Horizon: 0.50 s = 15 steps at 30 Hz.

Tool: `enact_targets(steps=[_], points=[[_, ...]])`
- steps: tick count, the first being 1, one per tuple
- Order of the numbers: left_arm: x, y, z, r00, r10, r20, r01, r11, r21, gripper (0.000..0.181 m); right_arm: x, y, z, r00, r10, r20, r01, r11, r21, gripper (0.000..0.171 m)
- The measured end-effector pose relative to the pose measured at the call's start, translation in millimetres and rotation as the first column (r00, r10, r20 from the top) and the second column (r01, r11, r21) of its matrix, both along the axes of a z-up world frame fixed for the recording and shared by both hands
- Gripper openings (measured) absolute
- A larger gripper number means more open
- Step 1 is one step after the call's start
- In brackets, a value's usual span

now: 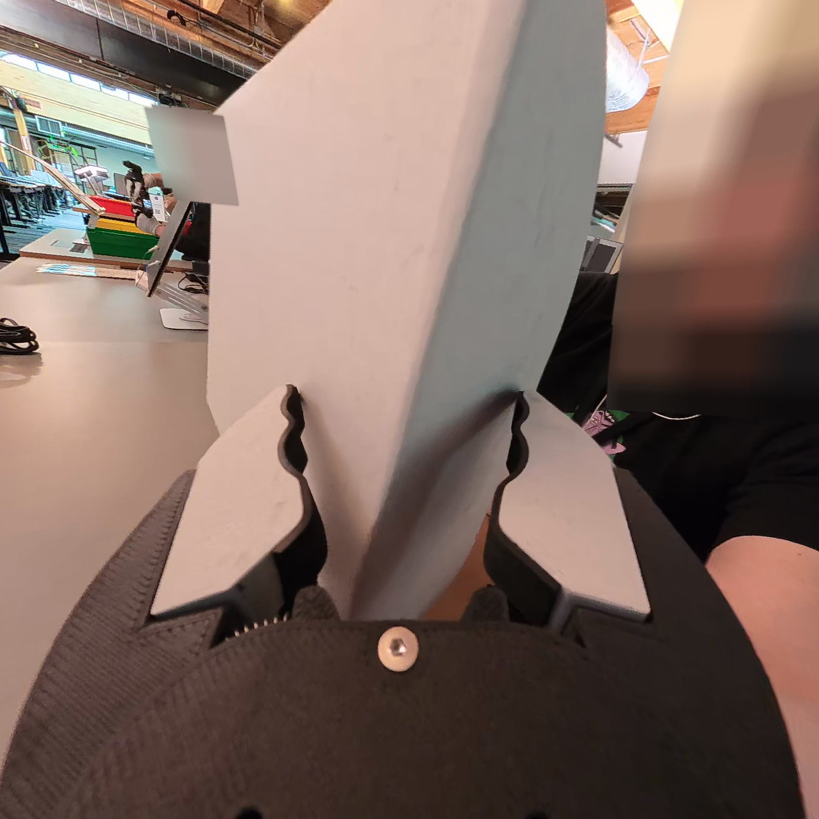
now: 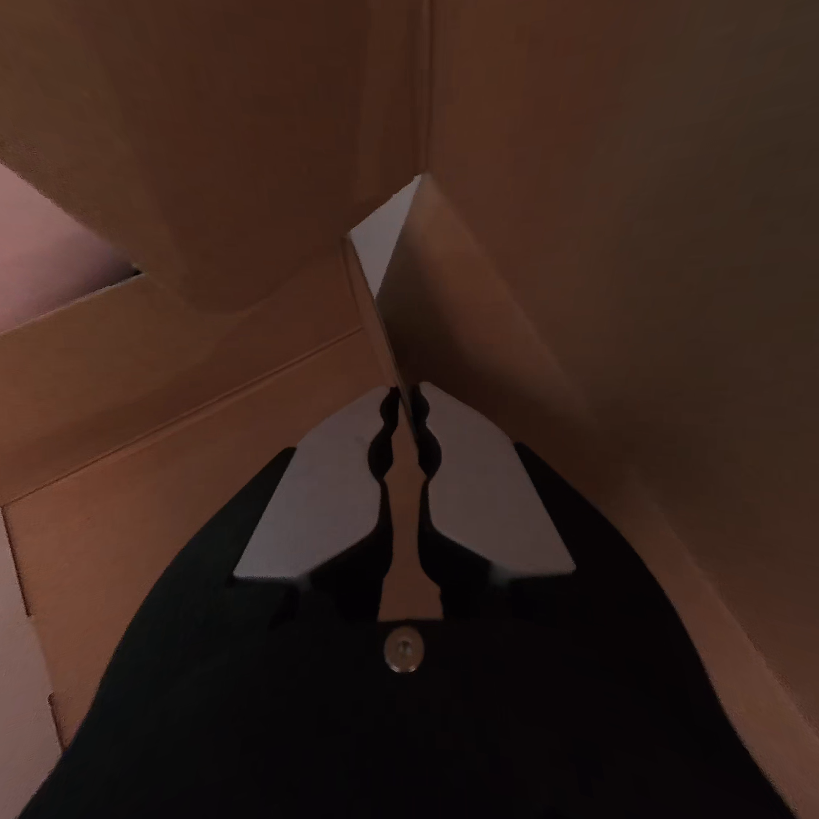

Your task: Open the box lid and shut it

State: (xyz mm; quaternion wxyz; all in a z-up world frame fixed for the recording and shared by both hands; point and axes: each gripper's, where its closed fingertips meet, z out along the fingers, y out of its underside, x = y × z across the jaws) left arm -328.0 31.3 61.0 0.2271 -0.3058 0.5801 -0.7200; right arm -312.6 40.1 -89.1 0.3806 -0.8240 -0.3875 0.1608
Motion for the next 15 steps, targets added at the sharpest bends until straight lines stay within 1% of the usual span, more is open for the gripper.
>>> enact_targets(steps=[5, 7, 10, 12, 13, 15], points=[[4.6, 3.6, 0.8, 0.999, 0.042, 0.004, -0.042, 0.999, -0.009, 0.092, 5.2, 15.2, 0.7, 0.997, -0.075, -0.008, 0.075, 0.997, 0.002, 0.009], [4.2, 6.6, 0.5, 0.998, 0.057, 0.006, -0.056, 0.998, -0.009, 0.092, 4.9, 18.1, 0.3, 0.996, -0.079, 0.029, 0.078, 0.997, 0.022, 0.01], [4.1, 13.7, 1.5, 0.997, 0.076, -0.016, -0.077, 0.996, -0.039, 0.09, 2.4, 23.4, 3.8, 0.99, -0.023, 0.14, 0.001, 0.988, 0.155, 0.017], [2.5, 12.4, 2.8, 0.998, 0.067, -0.002, -0.067, 0.997, -0.043, 0.092, -1.6, 27.0, 7.8, 0.984, 0.017, 0.178, -0.061, 0.969, 0.241, 0.022], [1.7, 11.3, 3.2, 0.998, 0.058, 0.002, -0.058, 0.997, -0.045, 0.092, -3.9, 27.6, 8.2, 0.984, 0.034, 0.175, -0.079, 0.963, 0.256, 0.022], [0.0, 9.1, 3.0, 0.999, 0.048, 0.006, -0.048, 0.998, -0.037, 0.093, -9.3, 28.8, 9.1, 0.992, 0.056, 0.114, -0.083, 0.965, 0.249, 0.028]])
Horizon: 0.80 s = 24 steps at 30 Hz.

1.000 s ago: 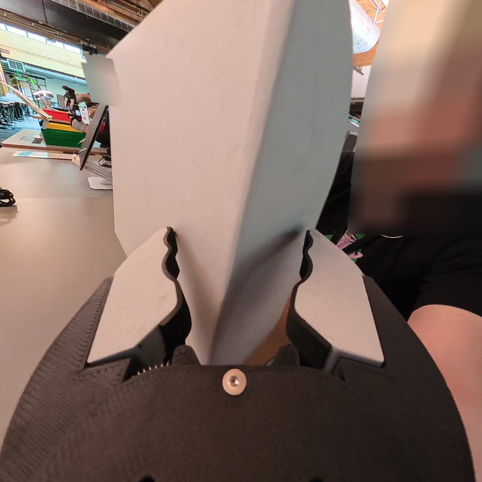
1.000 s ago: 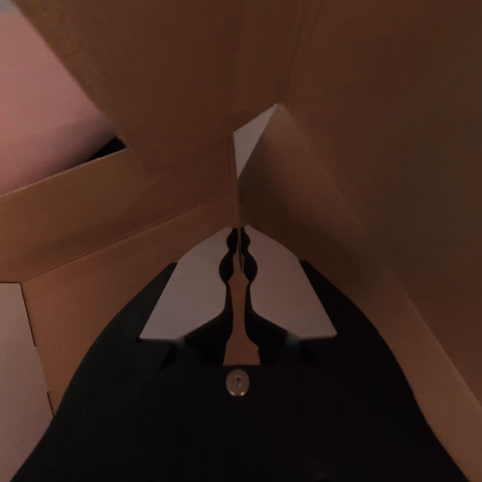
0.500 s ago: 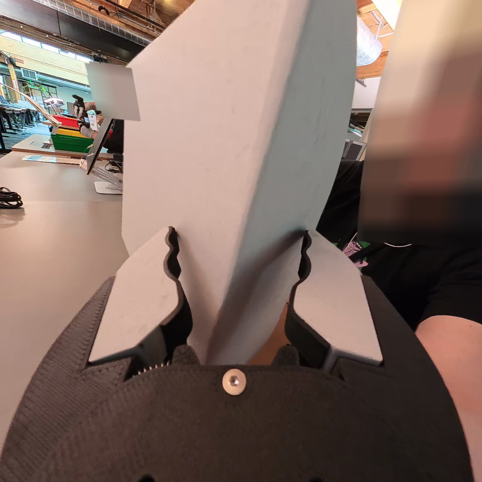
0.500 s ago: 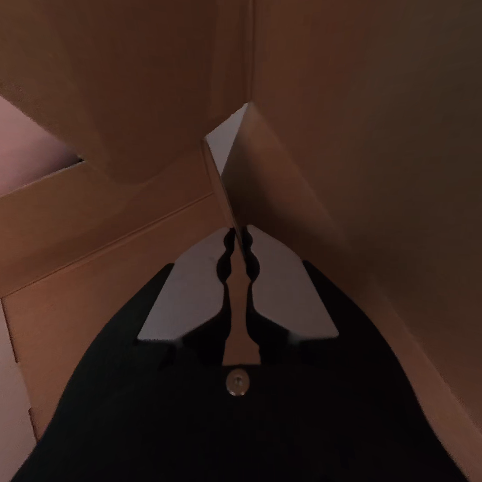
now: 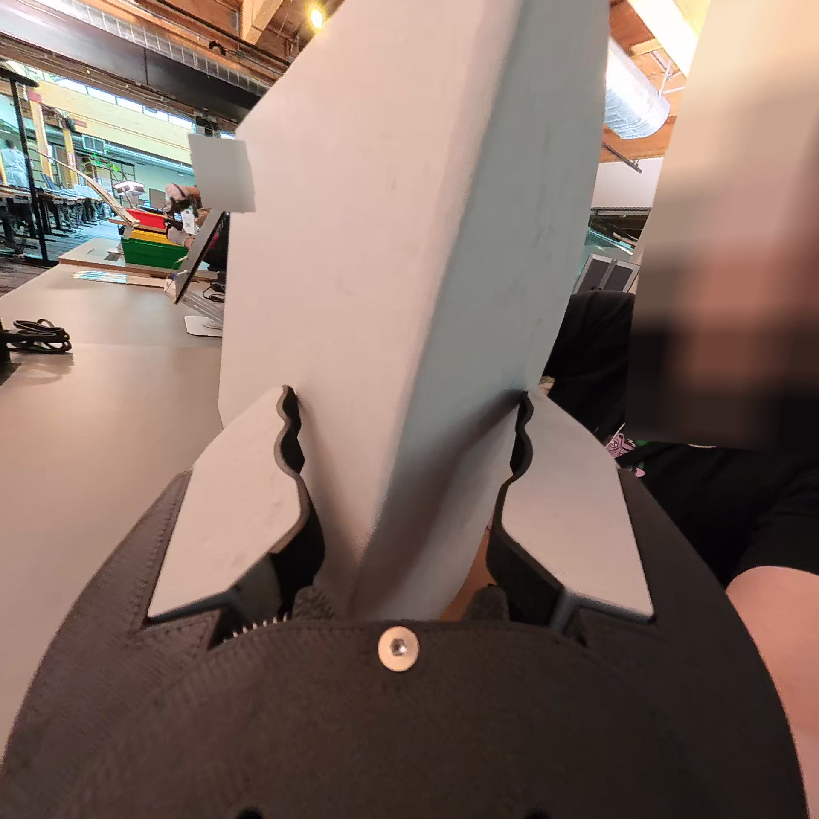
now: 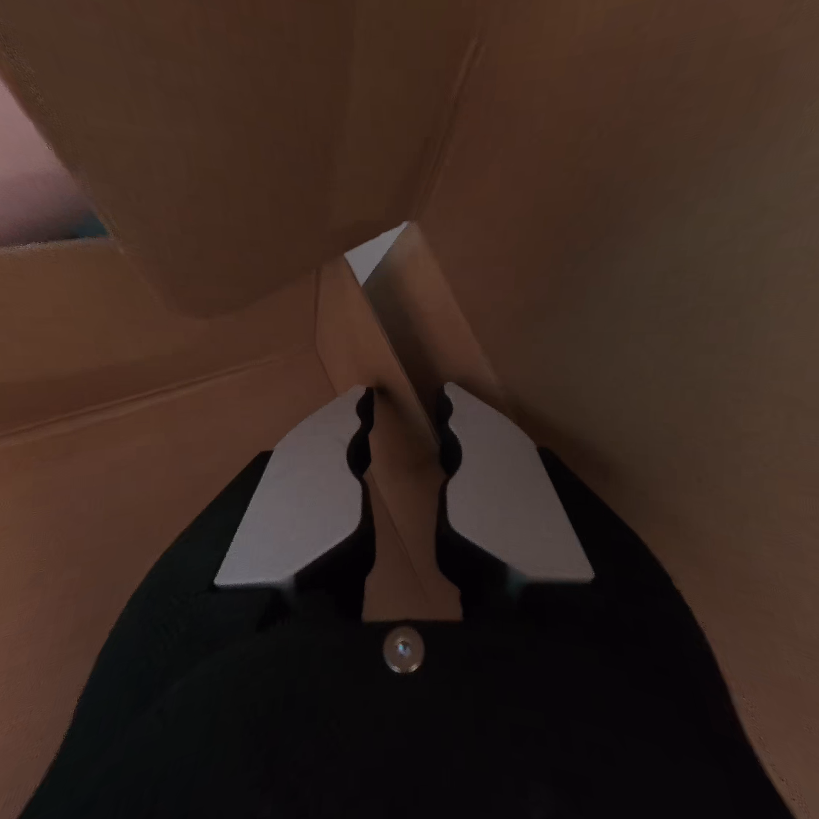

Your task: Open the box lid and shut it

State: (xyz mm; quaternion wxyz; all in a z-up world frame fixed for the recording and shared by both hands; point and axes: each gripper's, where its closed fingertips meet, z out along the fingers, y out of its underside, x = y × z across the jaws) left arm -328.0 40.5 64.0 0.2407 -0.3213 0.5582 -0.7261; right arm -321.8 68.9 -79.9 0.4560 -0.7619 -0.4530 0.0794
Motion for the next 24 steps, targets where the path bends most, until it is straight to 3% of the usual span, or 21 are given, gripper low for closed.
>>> enact_targets(steps=[3, 5, 8, 12, 16, 19, 24], points=[[-1.0, -0.5, -0.9, 1.0, -0.005, 0.001, 0.005, 1.0, 0.009, 0.09, -13.7, -4.6, 2.5, 0.991, 0.086, -0.1, -0.09, 0.995, -0.042, 0.033], [-2.2, -3.0, -1.1, 1.0, -0.018, 0.013, 0.018, 1.0, 0.018, 0.09, -17.3, -5.2, -1.1, 0.99, 0.116, -0.074, -0.12, 0.991, -0.059, 0.027], [-3.8, -4.5, -0.9, 0.999, -0.035, 0.024, 0.035, 0.999, 0.013, 0.091, -21.1, -5.2, -4.9, 0.992, 0.08, -0.099, -0.093, 0.987, -0.13, 0.013], [-7.2, -5.5, 0.2, 0.998, -0.057, 0.034, 0.057, 0.998, 0.0, 0.092, -21.9, -5.5, -5.7, 0.983, 0.009, -0.185, -0.055, 0.968, -0.245, 0.012], [-5.1, -4.8, 1.1, 0.999, -0.049, 0.016, 0.049, 0.999, -0.004, 0.092, -21.7, -7.5, -5.6, 0.98, 0.045, -0.191, -0.091, 0.968, -0.236, 0.01], [-4.9, 2.6, 0.1, 0.999, 0.004, -0.045, -0.004, 1.0, -0.004, 0.094, -20.9, -6.3, -6.1, 0.979, 0.028, -0.201, -0.076, 0.969, -0.235, 0.01], [-13.5, 14.5, 22.5, 0.96, 0.277, -0.031, -0.272, 0.956, 0.113, 0.1, -22.4, -9.1, -6.4, 0.972, 0.015, -0.237, -0.077, 0.964, -0.255, 0.007]])
